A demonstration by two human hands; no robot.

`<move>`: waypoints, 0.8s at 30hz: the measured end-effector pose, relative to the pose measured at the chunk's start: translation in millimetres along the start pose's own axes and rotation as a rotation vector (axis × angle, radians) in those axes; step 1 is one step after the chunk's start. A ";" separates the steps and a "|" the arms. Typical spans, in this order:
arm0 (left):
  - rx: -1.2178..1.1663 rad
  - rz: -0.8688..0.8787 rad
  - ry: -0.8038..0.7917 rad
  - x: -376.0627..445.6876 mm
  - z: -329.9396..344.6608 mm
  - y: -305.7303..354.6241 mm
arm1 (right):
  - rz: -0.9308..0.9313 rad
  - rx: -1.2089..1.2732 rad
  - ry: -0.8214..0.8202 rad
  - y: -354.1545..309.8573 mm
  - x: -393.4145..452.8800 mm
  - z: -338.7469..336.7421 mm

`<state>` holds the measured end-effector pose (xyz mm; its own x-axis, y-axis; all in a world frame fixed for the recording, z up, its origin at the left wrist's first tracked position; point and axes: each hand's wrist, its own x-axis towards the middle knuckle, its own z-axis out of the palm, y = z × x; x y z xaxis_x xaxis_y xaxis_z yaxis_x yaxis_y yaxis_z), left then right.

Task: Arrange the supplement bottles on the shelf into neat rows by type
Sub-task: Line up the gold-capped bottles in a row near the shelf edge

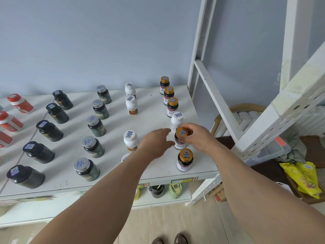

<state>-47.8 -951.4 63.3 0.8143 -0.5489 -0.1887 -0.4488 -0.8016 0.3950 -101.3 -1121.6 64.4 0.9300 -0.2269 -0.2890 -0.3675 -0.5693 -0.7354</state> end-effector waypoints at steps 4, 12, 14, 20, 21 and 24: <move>-0.036 0.007 0.014 0.6 -7.1 -2.8 | 0.002 0.039 0.101 -11.7 0.2 -4.7; -0.111 -0.022 0.043 19.3 -26.7 -8.3 | 0.024 -0.067 0.188 -45.9 29.9 -9.2; -0.138 -0.042 0.037 26.9 -29.2 -8.2 | 0.044 -0.086 0.132 -48.6 39.0 -7.2; -0.184 -0.095 -0.046 54.6 -36.5 -11.9 | 0.075 -0.171 0.038 -43.1 67.9 -4.8; -0.185 -0.105 -0.072 59.3 -36.5 -12.8 | 0.055 -0.178 0.043 -42.3 70.9 -6.0; -0.227 -0.113 -0.132 70.1 -37.7 -13.2 | -0.008 -0.192 0.079 -48.0 76.9 -11.2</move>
<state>29.0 -970.3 78.8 0.7926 -0.4972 -0.3529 -0.2518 -0.7941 0.5532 -12.1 -1120.6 84.3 0.9325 -0.2789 -0.2294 -0.3611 -0.7099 -0.6047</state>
